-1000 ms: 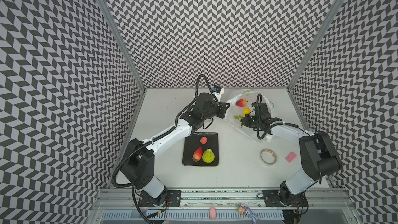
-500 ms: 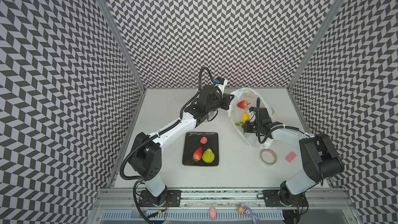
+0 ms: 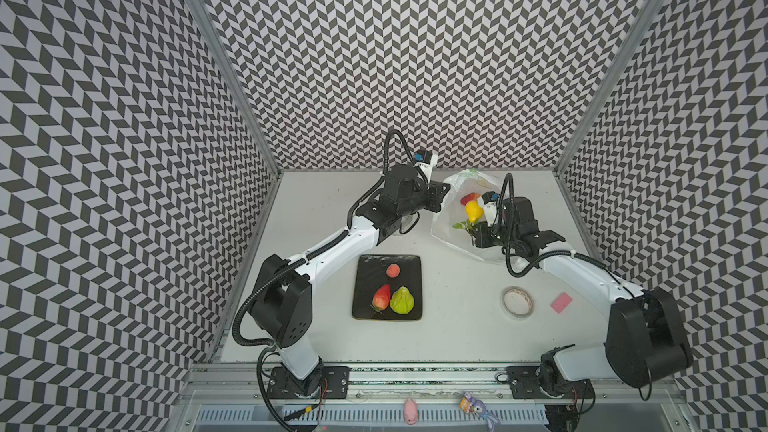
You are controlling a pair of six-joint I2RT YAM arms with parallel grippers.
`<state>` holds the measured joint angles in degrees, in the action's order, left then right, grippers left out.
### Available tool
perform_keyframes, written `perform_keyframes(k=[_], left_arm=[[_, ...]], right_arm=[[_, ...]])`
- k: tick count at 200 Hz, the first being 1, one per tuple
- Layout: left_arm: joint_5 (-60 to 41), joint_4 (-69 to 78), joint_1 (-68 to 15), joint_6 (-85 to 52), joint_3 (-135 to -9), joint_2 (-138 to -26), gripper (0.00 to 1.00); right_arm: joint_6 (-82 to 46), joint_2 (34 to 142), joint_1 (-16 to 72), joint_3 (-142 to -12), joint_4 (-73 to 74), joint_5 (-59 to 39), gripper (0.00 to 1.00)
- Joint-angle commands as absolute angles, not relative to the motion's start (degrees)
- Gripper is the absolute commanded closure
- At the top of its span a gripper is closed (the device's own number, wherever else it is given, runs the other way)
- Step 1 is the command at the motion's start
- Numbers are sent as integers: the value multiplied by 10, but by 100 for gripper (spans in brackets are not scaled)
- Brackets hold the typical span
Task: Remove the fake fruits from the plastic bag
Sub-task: 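Lift the yellow pear out of the bag with the right gripper toward the tray, then carry the yellow pear with the right gripper over the black tray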
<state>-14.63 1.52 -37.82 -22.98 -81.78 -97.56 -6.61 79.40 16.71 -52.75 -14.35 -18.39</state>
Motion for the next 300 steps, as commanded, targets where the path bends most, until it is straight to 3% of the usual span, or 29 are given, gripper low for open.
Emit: perform_keyframes(k=[1,52,97,139,195,238,300], left_arm=[[-142,6,-374,-228,-833,-982,100],[-148,6,-374,-228,-832,-985,100],[-149,4,-374,-228,-823,-983,100],[-143,-8,-374,-212,-824,-979,100],[-140,-24,-371,-192,-836,-981,100],[-125,-51,-371,-172,-854,-987,100],[-104,-72,-371,-160,-866,-984,100]], right_arm=[[-64,748,170,-545,-153,-225,98],[-45,656,170,-523,-147,-237,98],[-40,556,170,-420,23,-213,98],[-25,542,176,-461,-14,-292,98],[-7,526,365,-522,-169,-235,98],[-32,532,483,-486,-233,-174,98],[-84,626,519,-432,-210,-159,98]])
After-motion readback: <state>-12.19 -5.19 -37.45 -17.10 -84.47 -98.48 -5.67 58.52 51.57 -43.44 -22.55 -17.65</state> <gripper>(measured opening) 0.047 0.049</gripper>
